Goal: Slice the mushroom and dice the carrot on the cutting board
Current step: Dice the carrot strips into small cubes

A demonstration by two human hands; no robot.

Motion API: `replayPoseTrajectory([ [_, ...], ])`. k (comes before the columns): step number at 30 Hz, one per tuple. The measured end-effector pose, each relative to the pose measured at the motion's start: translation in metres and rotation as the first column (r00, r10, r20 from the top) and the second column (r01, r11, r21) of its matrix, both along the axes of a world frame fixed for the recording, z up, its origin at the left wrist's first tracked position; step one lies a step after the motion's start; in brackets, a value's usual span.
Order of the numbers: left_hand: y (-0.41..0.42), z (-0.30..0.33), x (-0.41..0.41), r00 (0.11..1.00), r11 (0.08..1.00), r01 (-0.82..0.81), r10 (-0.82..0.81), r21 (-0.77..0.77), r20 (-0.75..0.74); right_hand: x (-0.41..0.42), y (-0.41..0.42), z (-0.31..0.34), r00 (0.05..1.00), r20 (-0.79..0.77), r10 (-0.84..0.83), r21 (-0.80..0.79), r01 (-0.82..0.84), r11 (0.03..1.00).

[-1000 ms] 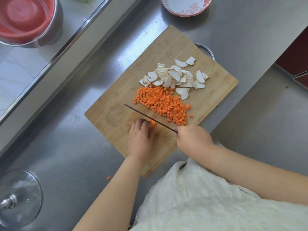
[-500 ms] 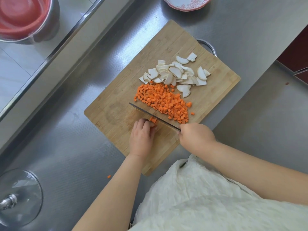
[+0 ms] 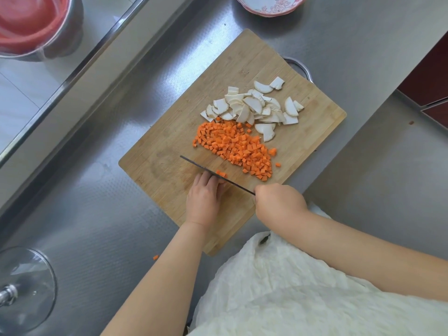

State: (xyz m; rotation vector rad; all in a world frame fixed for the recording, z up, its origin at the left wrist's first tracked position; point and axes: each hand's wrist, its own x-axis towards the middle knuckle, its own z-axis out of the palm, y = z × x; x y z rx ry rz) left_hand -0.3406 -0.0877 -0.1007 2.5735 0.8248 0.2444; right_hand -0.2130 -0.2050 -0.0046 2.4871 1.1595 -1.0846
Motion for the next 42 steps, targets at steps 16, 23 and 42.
replayPoseTrajectory([
  [16,-0.004,-0.015,-0.006,0.998,0.999,-0.026,0.023,0.046,0.058,0.001,-0.007,-0.005,0.994,-0.069,-0.084,0.088,0.09,0.992],
  [23,-0.001,-0.022,-0.01,0.996,0.999,-0.009,0.004,0.052,0.088,-0.001,0.0,0.0,0.999,-0.042,-0.024,-0.032,0.022,0.999],
  [42,-0.002,-0.01,-0.021,0.999,0.998,0.048,-0.048,0.048,0.0,0.003,-0.004,-0.017,0.995,-0.09,-0.052,0.108,0.061,0.992],
])
